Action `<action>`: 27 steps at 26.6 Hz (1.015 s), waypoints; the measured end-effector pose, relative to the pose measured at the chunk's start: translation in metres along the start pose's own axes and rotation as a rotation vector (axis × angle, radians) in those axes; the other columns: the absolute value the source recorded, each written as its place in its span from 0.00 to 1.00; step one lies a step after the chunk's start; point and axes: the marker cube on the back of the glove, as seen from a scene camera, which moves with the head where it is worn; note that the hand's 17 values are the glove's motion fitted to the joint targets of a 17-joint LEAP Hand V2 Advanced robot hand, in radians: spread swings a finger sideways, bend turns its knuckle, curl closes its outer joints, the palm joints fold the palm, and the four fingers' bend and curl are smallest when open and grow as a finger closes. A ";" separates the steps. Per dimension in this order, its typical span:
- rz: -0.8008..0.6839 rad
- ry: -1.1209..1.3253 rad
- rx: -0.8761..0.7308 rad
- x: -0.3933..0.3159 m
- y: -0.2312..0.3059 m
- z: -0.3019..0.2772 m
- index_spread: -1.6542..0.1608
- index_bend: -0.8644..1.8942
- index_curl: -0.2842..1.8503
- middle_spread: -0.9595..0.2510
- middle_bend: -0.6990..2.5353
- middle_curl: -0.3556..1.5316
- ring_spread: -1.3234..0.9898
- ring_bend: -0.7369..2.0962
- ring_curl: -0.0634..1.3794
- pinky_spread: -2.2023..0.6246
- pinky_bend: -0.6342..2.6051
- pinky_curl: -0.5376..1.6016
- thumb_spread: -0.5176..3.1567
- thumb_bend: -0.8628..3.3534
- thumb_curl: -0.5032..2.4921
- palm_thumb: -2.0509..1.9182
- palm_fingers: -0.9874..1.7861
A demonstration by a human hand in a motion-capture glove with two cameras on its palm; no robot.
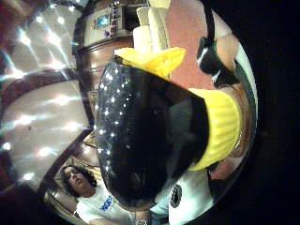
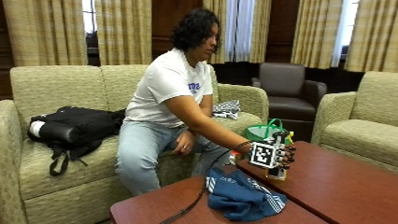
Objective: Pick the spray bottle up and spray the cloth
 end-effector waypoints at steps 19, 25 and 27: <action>-0.037 0.327 -0.043 -0.005 0.062 -0.034 0.68 0.35 0.29 0.64 0.28 0.39 0.49 0.40 0.29 0.83 0.30 0.42 0.39 0.19 0.34 0.67 0.51; -0.042 0.481 -0.088 0.002 0.099 -0.054 0.66 0.37 0.28 0.63 0.27 0.39 0.49 0.38 0.28 0.83 0.30 0.42 0.39 0.19 0.33 0.66 0.49; -0.040 0.497 -0.086 0.003 0.114 -0.059 0.66 0.37 0.28 0.63 0.27 0.38 0.49 0.38 0.28 0.83 0.29 0.41 0.39 0.19 0.32 0.66 0.49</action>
